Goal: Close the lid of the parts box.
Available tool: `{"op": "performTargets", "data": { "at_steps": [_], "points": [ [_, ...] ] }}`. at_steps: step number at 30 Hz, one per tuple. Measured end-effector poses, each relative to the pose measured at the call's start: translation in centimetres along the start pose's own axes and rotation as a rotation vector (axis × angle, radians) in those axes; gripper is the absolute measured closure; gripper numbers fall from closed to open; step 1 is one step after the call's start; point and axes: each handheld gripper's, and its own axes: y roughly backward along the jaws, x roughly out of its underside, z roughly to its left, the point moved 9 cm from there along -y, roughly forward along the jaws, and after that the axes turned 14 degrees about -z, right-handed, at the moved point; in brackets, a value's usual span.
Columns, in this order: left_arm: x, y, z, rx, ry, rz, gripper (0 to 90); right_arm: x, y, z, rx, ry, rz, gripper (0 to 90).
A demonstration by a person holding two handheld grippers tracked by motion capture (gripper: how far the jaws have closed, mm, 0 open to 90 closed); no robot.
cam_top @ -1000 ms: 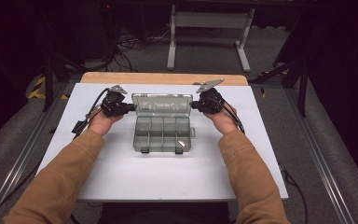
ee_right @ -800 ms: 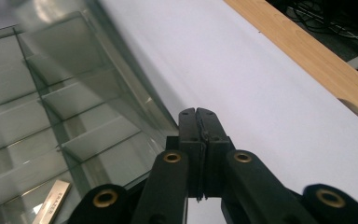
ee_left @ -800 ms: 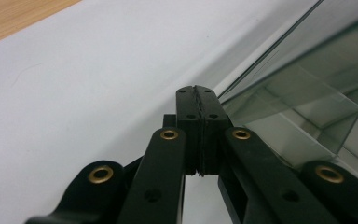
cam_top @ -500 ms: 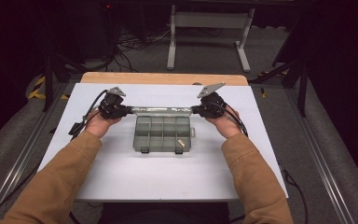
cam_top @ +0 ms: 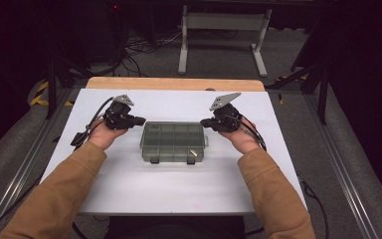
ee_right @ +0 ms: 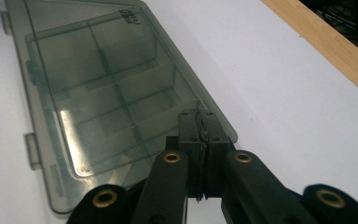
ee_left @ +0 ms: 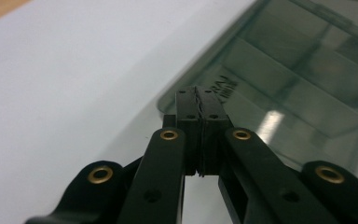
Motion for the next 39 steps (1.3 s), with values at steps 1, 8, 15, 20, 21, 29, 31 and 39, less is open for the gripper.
{"op": "performTargets", "data": {
  "at_steps": [1, 8, 15, 20, 21, 29, 31, 39],
  "points": [
    [0.0, 0.1, -0.3, 0.011, 0.003, 0.005, 89.4, 0.0, 0.1, 0.2, -0.006, -0.001, 0.003, 89.5],
    [0.1, 0.6, -1.8, 0.055, -0.010, 0.014, 89.4, 0.1, 0.3, 1.6, -0.036, 0.005, 0.016, 89.5],
    [0.2, 1.2, -3.2, 0.094, -0.036, 0.025, 88.7, 0.4, 0.4, 3.0, -0.061, 0.018, 0.041, 89.8],
    [0.5, 1.3, -4.1, 0.117, -0.048, 0.046, 88.6, 0.9, 0.2, 3.8, -0.085, 0.018, 0.066, 89.8],
    [0.6, 1.3, -4.2, 0.120, -0.054, 0.052, 88.6, 1.0, 0.1, 3.9, -0.088, 0.018, 0.069, 89.7],
    [1.2, 1.2, -5.0, 0.136, -0.076, 0.099, 88.6, 1.5, 0.0, 4.5, -0.112, 0.007, 0.104, 89.7],
    [1.4, 1.1, -5.1, 0.141, -0.070, 0.108, 88.6, 1.7, 0.0, 4.7, -0.116, 0.004, 0.114, 89.7],
    [1.7, 1.0, -5.4, 0.151, -0.082, 0.133, 88.6, 2.2, -0.2, 4.9, -0.126, -0.001, 0.136, 89.7]
  ]
}}
